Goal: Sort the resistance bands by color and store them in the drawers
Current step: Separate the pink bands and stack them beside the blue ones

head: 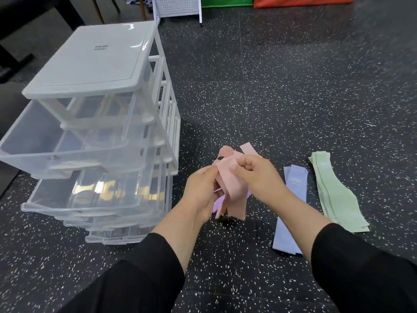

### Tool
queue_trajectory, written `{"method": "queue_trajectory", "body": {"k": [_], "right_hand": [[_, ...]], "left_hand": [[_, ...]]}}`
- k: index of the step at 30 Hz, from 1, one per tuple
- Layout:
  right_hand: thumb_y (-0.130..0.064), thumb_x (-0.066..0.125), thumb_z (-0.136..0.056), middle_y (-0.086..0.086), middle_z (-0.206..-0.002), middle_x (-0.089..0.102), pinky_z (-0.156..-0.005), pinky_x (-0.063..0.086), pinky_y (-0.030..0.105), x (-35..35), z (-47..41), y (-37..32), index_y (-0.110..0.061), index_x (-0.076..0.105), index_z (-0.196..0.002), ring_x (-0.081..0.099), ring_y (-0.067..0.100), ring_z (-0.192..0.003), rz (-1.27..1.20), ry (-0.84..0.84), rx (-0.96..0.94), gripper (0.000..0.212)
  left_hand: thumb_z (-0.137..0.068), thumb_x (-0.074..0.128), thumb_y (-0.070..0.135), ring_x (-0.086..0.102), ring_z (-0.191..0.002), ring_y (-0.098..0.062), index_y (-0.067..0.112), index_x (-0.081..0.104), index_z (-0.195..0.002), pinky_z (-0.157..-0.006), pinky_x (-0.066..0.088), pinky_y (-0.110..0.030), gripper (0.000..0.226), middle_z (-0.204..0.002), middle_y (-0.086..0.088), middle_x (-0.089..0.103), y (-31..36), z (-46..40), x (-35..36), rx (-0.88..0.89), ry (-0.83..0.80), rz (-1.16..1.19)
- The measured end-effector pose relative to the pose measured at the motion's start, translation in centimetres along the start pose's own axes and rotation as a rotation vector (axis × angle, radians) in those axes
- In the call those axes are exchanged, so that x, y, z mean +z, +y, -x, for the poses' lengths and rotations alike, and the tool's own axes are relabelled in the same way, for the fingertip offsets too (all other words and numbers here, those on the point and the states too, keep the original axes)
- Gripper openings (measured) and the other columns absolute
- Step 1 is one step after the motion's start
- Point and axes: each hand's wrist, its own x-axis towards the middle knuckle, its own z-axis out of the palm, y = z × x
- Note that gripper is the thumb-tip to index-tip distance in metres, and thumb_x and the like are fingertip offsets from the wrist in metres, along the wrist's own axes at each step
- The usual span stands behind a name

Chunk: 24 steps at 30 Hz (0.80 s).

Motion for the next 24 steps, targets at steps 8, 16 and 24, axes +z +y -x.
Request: {"method": "queue_trajectory", "body": {"k": [8,16,24], "right_hand": [[-0.037,0.067,-0.093,-0.008,-0.079,0.067,-0.066,0.050,0.035,0.0,-0.2,0.7,-0.029,0.064,-0.088,0.057,0.010,-0.068,0.204,0.100,0.008,0.010],[-0.020,0.062,-0.100,-0.007,-0.095,0.069,-0.067,0.042,0.007,-1.6,0.6,-0.4,-0.015,0.069,-0.113,0.058,-0.009,-0.077,-0.016,-0.037,-0.050,0.016],[-0.021,0.049,-0.105,-0.004,-0.079,0.065,-0.066,0.042,0.028,-1.6,0.8,-0.7,-0.012,0.069,-0.095,0.054,-0.002,-0.063,0.025,0.010,-0.109,0.024]], "left_hand": [[-0.105,0.054,0.024,0.073,-0.094,-0.026,-0.001,0.071,-0.112,-0.088,0.060,-0.037,0.031,-0.111,-0.025,0.073,0.0,0.8,1.2,0.071,-0.119,-0.085],[-0.099,0.053,0.026,0.068,-0.100,-0.019,0.029,0.074,-0.095,-0.093,0.054,-0.045,0.022,-0.100,0.003,0.074,3.0,1.2,2.2,0.443,-0.116,-0.582],[-0.102,0.055,0.027,0.066,-0.103,-0.004,0.030,0.066,-0.116,-0.091,0.052,-0.032,0.017,-0.110,0.014,0.071,3.0,0.9,2.7,0.476,-0.131,-0.540]]}}
